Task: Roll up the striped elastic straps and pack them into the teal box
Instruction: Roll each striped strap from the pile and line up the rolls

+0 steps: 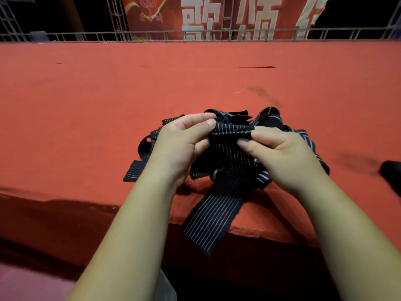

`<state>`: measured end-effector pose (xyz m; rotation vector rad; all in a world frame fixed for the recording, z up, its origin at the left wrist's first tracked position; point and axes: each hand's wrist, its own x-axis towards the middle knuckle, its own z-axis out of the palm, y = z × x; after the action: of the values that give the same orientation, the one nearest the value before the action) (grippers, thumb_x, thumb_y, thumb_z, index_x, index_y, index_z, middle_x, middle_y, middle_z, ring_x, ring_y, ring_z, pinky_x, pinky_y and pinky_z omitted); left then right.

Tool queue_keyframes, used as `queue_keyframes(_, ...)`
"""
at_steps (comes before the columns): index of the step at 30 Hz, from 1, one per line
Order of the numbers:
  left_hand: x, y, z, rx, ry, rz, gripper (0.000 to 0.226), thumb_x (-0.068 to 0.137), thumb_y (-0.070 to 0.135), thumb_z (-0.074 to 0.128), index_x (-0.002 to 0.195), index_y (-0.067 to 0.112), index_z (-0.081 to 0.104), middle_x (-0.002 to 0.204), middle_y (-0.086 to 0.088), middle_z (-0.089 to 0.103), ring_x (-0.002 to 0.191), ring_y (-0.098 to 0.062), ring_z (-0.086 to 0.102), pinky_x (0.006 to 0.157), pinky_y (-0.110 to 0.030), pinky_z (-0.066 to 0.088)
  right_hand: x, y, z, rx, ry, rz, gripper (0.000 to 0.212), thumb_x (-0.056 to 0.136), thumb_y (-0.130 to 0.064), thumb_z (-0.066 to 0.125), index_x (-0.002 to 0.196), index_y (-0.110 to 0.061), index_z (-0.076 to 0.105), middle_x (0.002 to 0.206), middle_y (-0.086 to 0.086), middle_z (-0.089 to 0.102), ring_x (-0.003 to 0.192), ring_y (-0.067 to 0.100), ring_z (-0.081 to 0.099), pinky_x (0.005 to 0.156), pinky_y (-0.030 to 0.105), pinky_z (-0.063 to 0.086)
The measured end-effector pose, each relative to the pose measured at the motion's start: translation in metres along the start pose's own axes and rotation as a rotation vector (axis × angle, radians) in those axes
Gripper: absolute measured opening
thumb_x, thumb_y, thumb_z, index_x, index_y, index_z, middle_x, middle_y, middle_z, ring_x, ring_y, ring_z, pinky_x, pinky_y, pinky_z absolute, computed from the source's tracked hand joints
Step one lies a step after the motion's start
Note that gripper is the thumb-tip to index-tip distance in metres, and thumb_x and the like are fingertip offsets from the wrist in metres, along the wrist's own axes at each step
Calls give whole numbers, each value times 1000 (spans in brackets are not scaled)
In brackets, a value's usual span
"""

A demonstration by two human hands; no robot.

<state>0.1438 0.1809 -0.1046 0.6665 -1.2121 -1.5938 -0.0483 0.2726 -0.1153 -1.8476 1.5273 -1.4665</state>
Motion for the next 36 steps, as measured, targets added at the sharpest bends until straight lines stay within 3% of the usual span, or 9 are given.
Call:
queue_keyframes(3, 5, -5, -8, 421, 101, 110, 20, 102, 14, 67, 113, 21, 82, 105, 5, 83, 103, -11, 76, 102, -38, 60, 4, 9, 0, 118, 150, 157, 20, 103, -23, 72, 86, -26, 82, 81, -19, 78, 78, 0, 70, 77, 23, 54)
queue_keyframes(7, 6, -10, -19, 1028, 69, 298, 39, 99, 14, 68, 133, 32, 72, 125, 19, 74, 119, 3, 66, 110, -23, 48, 8, 17, -8, 301, 274, 314, 18, 101, -34, 72, 106, -22, 85, 98, 6, 84, 98, 36, 80, 95, 65, 60)
queue_keyframes(9, 8, -14, -22, 1186, -36, 335, 46, 98, 13, 71, 140, 34, 70, 136, 17, 67, 130, -3, 58, 113, -20, 40, 7, 19, -11, 361, 296, 359, 20, 102, -31, 71, 105, -16, 84, 99, 10, 83, 97, 38, 80, 95, 67, 60)
queue_keyframes(12, 16, -22, -25, 1329, -48, 411, 45, 99, 13, 71, 135, 40, 72, 133, 13, 65, 128, -19, 54, 109, -35, 43, 7, 20, -12, 393, 309, 383, 20, 103, -28, 70, 102, -14, 84, 99, 11, 83, 96, 35, 80, 96, 61, 61)
queue_keyframes(18, 26, -32, -15, 1438, 83, 465, 34, 100, 25, 68, 125, 47, 76, 123, 12, 66, 119, -24, 54, 98, -47, 49, 6, 31, -12, 332, 322, 392, 20, 101, -25, 68, 98, -12, 83, 93, 12, 82, 81, 25, 75, 74, 42, 57)
queue_keyframes(22, 35, -43, -13, 1310, -141, 627, 41, 90, 17, 80, 120, 46, 79, 121, 17, 66, 116, -22, 55, 101, -55, 48, 3, 38, -22, 326, 334, 427, 23, 98, -31, 69, 102, -13, 82, 99, 19, 81, 86, 38, 77, 78, 60, 59)
queue_keyframes(24, 38, -48, -9, 1278, -190, 639, 37, 89, 16, 82, 115, 42, 81, 117, 20, 69, 112, -19, 54, 102, -55, 48, 0, 40, -29, 320, 352, 433, 22, 99, -31, 68, 100, -15, 83, 97, 16, 82, 81, 31, 73, 76, 55, 56)
queue_keyframes(33, 40, -45, 1, 1349, 32, 601, 10, 96, 19, 79, 103, 22, 84, 101, 7, 72, 105, -30, 62, 87, -46, 53, -10, 49, -42, 231, 426, 434, 22, 103, -28, 65, 94, -20, 83, 95, 13, 83, 80, 24, 72, 79, 52, 59)
queue_keyframes(36, 43, -38, -5, 1425, 186, 428, 14, 103, 27, 71, 111, 18, 78, 110, -3, 68, 114, -34, 62, 91, -47, 52, -14, 47, -61, 227, 477, 432, 25, 104, -28, 64, 89, -22, 84, 84, 6, 81, 68, 20, 68, 65, 34, 52)
